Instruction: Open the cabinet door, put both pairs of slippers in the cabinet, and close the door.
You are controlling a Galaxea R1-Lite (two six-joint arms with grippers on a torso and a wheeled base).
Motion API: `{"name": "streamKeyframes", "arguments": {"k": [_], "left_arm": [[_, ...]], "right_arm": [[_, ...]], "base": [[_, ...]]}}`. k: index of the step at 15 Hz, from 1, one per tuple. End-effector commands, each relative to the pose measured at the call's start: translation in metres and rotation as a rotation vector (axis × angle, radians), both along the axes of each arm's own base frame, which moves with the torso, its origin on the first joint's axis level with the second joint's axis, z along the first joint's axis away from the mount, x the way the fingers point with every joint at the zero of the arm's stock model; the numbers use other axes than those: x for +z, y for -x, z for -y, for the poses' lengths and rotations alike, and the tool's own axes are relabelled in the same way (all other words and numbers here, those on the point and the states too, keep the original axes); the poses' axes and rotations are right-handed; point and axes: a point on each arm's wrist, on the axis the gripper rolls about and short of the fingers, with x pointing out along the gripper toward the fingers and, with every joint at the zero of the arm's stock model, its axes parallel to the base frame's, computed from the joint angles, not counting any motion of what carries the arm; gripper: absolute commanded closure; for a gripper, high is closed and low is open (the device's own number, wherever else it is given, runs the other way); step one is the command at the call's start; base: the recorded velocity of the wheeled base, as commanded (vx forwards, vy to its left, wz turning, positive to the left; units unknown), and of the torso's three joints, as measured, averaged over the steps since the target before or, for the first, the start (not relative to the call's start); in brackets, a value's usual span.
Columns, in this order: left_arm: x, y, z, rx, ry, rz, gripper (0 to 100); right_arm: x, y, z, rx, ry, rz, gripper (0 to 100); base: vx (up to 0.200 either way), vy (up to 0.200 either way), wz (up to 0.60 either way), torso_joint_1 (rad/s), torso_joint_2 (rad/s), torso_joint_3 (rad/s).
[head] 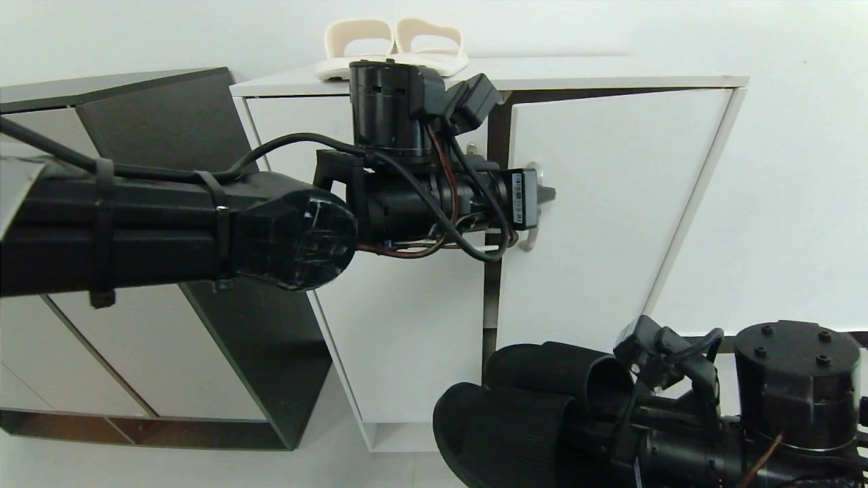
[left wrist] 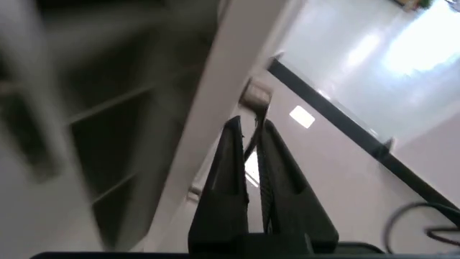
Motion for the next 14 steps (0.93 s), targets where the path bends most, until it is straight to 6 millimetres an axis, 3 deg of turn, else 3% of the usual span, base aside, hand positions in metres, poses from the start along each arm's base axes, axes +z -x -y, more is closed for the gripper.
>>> {"name": "streamKeyframes", "arguments": {"k": [1, 6, 7, 9, 12, 14], "left_arm": [[0.010, 0.018, -0.006, -0.015, 0.010, 0.013, 100], [0.012, 0.052, -0.022, -0.047, -0.003, 0.003, 100], [0.014, 0.069, -0.032, -0.057, -0.005, 0.004, 100], [0.016, 0.081, -0.046, -0.052, -0.002, 0.007, 100], [0.013, 0.064, -0.062, 0.019, -0.008, -0.006, 100], [0.006, 0.042, -0.056, 0.033, -0.007, -0.031, 100]], "right_arm": [[0.004, 0.010, 0.009, 0.037, -0.008, 0.023, 100], [0.002, 0.012, 0.010, 0.043, -0.002, 0.025, 100], [0.003, 0.013, 0.011, 0.045, -0.003, 0.029, 100], [0.003, 0.013, 0.010, 0.050, -0.001, 0.026, 100], [-0.002, 0.020, 0.008, 0.076, 0.015, 0.012, 100], [-0.004, 0.024, 0.005, 0.098, 0.035, -0.004, 100]], "base": [[0.000, 0.000, 0.00, 0.000, 0.00, 0.000], [0.000, 0.000, 0.00, 0.000, 0.00, 0.000], [0.000, 0.000, 0.00, 0.000, 0.00, 0.000], [0.000, 0.000, 0.00, 0.000, 0.00, 0.000], [0.000, 0.000, 0.00, 0.000, 0.00, 0.000], [0.000, 0.000, 0.00, 0.000, 0.00, 0.000]]}}
